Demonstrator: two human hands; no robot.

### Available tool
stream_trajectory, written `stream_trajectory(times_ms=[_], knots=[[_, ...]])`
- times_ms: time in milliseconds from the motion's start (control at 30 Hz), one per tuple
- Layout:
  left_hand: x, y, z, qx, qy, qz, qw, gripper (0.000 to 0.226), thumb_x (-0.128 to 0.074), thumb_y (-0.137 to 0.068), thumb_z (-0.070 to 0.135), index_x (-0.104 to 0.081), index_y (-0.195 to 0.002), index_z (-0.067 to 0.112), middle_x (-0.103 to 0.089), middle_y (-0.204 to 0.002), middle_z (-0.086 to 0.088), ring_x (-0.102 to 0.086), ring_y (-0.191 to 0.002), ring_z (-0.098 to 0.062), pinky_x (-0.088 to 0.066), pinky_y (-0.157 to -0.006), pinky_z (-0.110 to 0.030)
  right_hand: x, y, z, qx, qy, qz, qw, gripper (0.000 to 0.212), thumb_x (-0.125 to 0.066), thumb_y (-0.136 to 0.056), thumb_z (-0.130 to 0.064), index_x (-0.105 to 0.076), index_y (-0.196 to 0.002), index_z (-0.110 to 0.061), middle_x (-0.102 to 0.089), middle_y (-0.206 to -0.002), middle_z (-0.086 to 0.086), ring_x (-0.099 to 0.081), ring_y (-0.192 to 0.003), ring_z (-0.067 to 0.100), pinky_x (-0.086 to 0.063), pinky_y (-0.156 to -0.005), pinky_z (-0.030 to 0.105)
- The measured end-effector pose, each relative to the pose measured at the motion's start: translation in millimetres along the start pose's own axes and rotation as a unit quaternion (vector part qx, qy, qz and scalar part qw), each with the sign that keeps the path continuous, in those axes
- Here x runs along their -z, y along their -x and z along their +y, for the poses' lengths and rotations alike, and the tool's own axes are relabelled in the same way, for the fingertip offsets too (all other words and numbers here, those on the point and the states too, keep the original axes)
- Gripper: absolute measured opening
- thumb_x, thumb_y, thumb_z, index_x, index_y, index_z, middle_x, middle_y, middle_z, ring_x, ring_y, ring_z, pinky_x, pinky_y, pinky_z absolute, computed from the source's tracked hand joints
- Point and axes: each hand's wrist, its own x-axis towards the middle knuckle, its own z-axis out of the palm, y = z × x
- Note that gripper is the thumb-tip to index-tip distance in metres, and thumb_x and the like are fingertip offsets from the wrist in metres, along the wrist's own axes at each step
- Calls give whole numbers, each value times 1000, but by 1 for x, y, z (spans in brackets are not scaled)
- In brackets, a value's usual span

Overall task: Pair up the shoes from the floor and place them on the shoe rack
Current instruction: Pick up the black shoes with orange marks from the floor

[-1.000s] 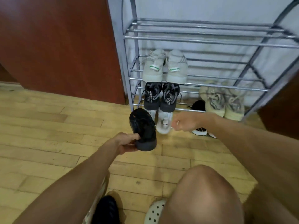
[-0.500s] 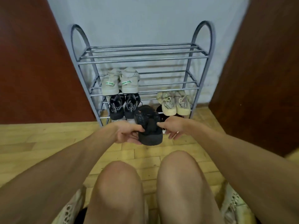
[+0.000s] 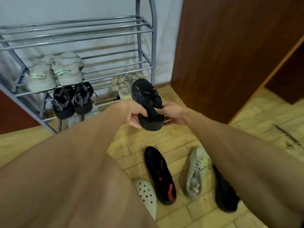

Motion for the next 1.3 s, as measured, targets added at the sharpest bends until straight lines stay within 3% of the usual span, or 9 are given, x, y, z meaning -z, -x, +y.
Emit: stream_trajectory(times_ms=[233,333,500,600,667,867,1033,1200,1300], knots=[[-53,-44,-38,-71,93,49,992,30,-64,-82,-4,-58,-110,4,-67,-113,-17,-69,-81,-27,-59,-71,-36,48,-17,77,-73,-130,55,987,45,-39,-100,-44,-54,-126,-10,-62,-113,7,-59,-104,25,-49,-90,37],[-68,-46,-40,-96,73,-2,993,27,-64,-85,2,-60,-110,10,-69,-104,-9,-70,-78,-22,-58,-67,-29,67,-18,128,-126,-90,157,975,39,-43,-101,-32,-54,-127,-5,-60,-125,12,-60,-106,29,-50,-93,40],[-92,-47,-35,-91,-25,-52,994,34,-64,-84,1,-60,-117,2,-68,-107,-18,-69,-94,-33,-58,-81,-39,78,8,229,-221,69,232,945,15,-48,-97,-17,-54,-90,-6,-51,-87,8,-49,-78,22,-38,-73,33],[-116,-51,-34,-84,-61,-76,992,34,-64,-84,1,-59,-118,2,-67,-108,-17,-68,-95,-32,-58,-78,-38,78,26,275,-302,102,277,906,36,-50,-93,-21,-51,-121,1,-57,-118,16,-56,-106,32,-47,-84,37],[-136,-56,-39,-81,-61,-89,991,32,-64,-83,1,-60,-115,2,-68,-107,-16,-68,-89,-31,-59,-75,-37,76,41,294,-337,89,327,878,60,-50,-93,-31,-34,-143,-3,-38,-145,21,-39,-132,39,-39,-105,47],[-177,-65,-86,-46,-38,-111,992,22,-63,-85,2,-62,-106,10,-67,-103,-9,-66,-80,-18,-56,-64,-27,70,75,340,-410,94,336,843,66,-46,-93,-35,-18,-152,-23,-6,-160,19,-13,-144,45,-17,-118,54],[-171,-67,-113,-35,-28,-100,994,23,-66,-84,2,-64,-105,11,-69,-105,-8,-67,-88,-20,-58,-77,-37,51,84,374,-366,2,358,859,54,-51,-92,-35,-34,-142,-27,-34,-139,21,-47,-120,47,-42,-105,52],[-164,-66,-120,-24,-24,-71,997,33,-70,-79,2,-65,-112,7,-69,-111,-10,-68,-97,-26,-59,-77,-37,32,74,368,-362,-196,429,804,57,-63,-86,-15,-36,-136,-5,-48,-130,20,-56,-115,41,-55,-90,50],[-162,-65,-119,-21,-8,-55,998,27,-71,-78,-1,-66,-101,11,-69,-108,-11,-68,-97,-29,-59,-76,-37,33,67,373,-364,-278,392,798,46,-59,-87,-12,-50,-129,3,-59,-120,20,-62,-105,38,-58,-85,48]])
